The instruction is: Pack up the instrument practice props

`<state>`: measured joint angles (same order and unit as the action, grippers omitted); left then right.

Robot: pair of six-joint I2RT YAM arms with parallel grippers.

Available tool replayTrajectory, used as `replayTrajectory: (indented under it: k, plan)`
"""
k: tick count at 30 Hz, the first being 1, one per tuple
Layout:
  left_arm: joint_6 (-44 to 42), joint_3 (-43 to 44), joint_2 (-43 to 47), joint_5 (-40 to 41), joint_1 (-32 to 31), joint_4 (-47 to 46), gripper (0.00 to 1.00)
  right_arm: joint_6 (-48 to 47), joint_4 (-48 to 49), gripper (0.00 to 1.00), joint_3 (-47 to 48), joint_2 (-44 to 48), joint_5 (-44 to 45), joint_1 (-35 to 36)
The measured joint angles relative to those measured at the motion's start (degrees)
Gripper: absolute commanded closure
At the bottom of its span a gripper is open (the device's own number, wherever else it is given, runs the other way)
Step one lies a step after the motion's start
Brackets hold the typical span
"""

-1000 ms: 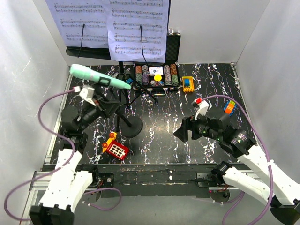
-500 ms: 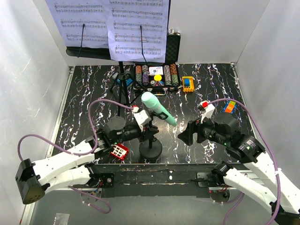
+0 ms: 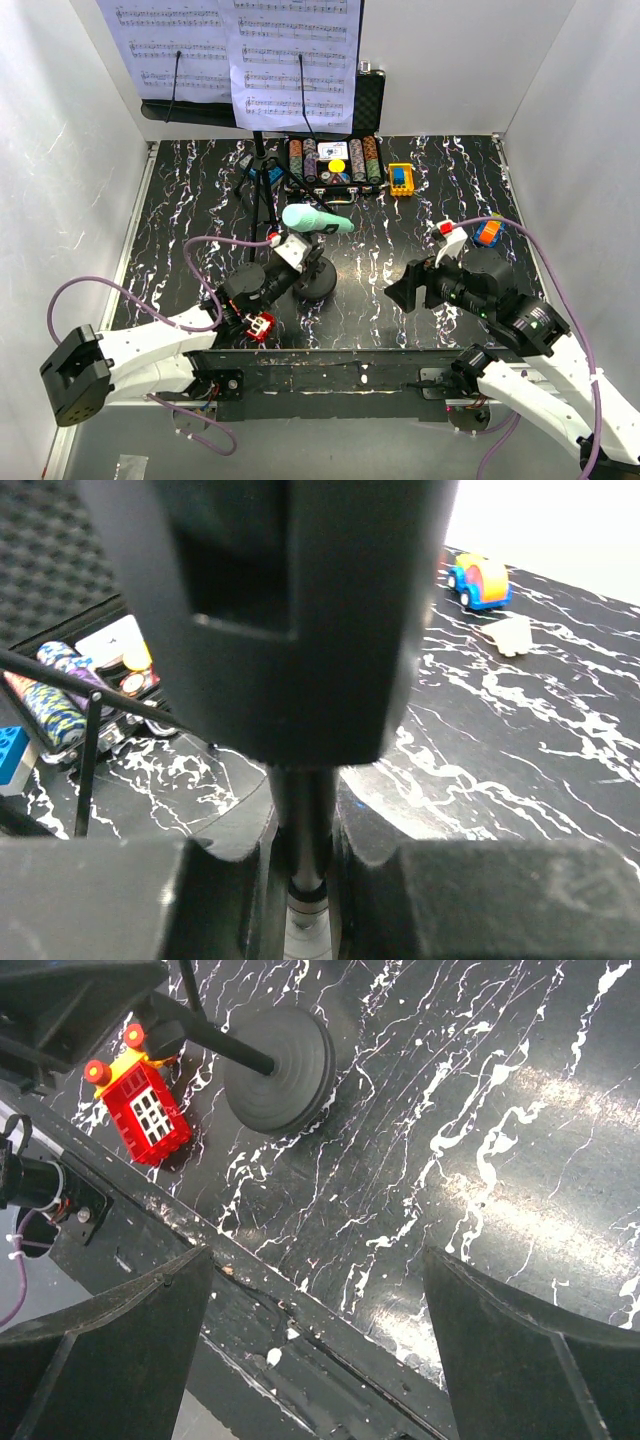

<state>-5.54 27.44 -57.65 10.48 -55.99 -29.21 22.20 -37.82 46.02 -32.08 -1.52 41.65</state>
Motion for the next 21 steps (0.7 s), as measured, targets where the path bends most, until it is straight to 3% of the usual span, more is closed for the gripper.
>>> replayTrajectory:
  k: [5, 14, 21]
  plan:
    - [0.7, -2.6, -5.3, 4.5, 0.0, -8.7, 1.0, 0.4, 0.9, 0.07, 0.0, -0.8, 0.3, 0.0]
    - [3.6, -2.8, -12.6, 8.3, 0.0, -14.0, 1.0, 1.7, 2.4, 0.07, -0.1, -3.1, 0.5, 0.0]
    - [7.2, -2.8, -13.2, 11.6, 0.0, -14.8, 0.81, 1.9, 3.1, 0.07, -0.1, -4.2, 0.5, 0.0]
